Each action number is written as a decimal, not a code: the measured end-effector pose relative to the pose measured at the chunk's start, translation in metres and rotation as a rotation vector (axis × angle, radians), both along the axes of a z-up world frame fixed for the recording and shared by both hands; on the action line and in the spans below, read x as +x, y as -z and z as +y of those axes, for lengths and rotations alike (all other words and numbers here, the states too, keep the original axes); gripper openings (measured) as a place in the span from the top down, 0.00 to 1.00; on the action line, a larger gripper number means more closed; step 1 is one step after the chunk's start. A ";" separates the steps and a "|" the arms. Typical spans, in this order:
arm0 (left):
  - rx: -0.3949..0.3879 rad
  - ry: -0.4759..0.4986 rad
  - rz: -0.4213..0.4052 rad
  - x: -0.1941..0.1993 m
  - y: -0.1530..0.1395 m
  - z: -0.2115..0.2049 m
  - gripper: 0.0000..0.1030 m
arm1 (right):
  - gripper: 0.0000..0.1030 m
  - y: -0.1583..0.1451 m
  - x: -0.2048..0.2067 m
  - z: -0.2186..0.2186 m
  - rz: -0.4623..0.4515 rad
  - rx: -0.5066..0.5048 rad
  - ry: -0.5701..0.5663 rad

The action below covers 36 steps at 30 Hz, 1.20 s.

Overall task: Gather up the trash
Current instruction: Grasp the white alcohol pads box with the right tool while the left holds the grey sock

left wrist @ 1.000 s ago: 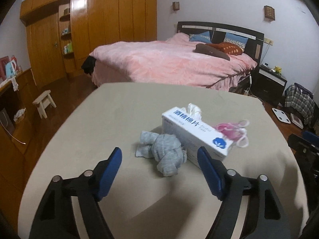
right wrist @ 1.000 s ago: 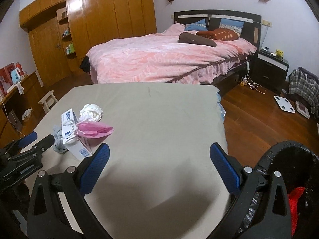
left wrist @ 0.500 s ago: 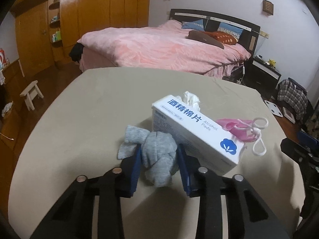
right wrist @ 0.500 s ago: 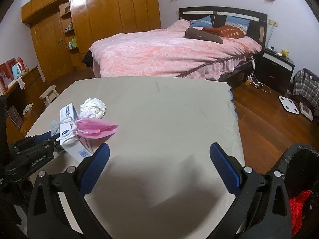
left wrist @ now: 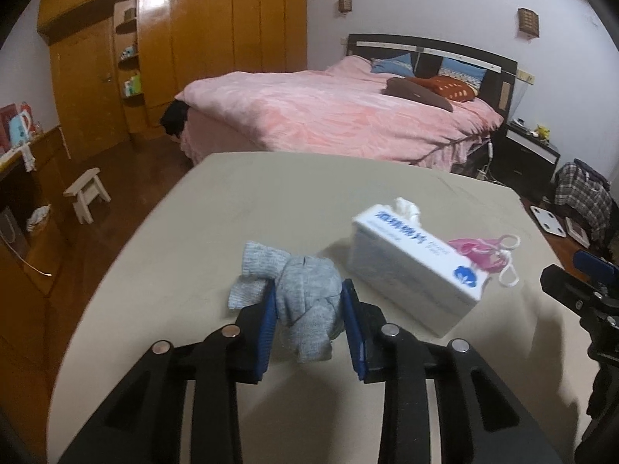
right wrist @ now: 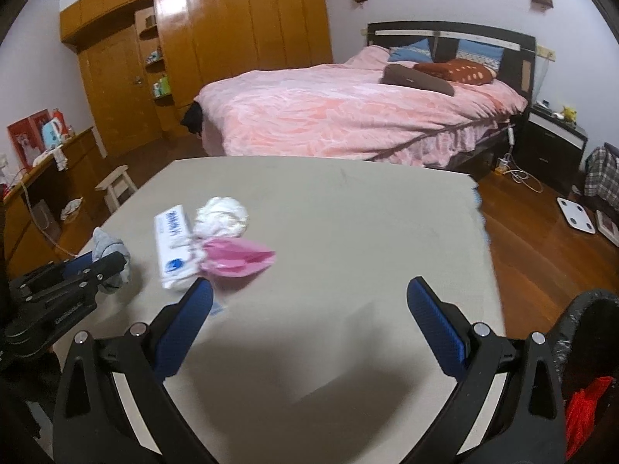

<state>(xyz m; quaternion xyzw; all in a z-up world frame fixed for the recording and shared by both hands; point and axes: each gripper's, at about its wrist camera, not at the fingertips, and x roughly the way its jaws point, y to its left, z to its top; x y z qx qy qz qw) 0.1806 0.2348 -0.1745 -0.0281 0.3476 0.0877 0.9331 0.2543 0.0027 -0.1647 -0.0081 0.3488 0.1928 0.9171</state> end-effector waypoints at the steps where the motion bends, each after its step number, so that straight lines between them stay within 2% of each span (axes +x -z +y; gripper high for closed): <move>1: 0.004 -0.005 -0.001 -0.002 -0.001 0.003 0.69 | 0.05 0.000 -0.002 0.004 0.000 0.000 -0.011; 9: -0.016 -0.037 -0.003 -0.013 -0.002 0.022 0.69 | 0.05 0.005 -0.013 0.046 0.014 -0.007 -0.101; 14: -0.014 -0.050 -0.006 -0.017 -0.001 0.033 0.69 | 0.07 0.010 -0.009 0.062 0.013 -0.015 -0.119; 18: -0.016 -0.061 -0.008 -0.019 -0.001 0.039 0.69 | 0.25 0.015 -0.001 0.074 0.035 -0.022 -0.138; 21: -0.021 -0.069 -0.012 -0.021 -0.002 0.042 0.69 | 0.32 0.020 0.005 0.082 0.055 -0.019 -0.151; 23: -0.023 -0.072 -0.015 -0.021 -0.002 0.043 0.69 | 0.41 0.023 0.008 0.088 0.074 -0.022 -0.166; 25: -0.028 -0.073 -0.015 -0.021 -0.001 0.044 0.69 | 0.54 0.025 0.009 0.092 0.090 -0.015 -0.178; 27: -0.028 -0.073 -0.015 -0.022 -0.001 0.042 0.69 | 0.62 0.025 0.008 0.096 0.097 -0.008 -0.188; 36: -0.031 -0.093 -0.021 -0.025 -0.002 0.049 0.69 | 0.63 0.015 -0.001 0.105 0.112 0.033 -0.227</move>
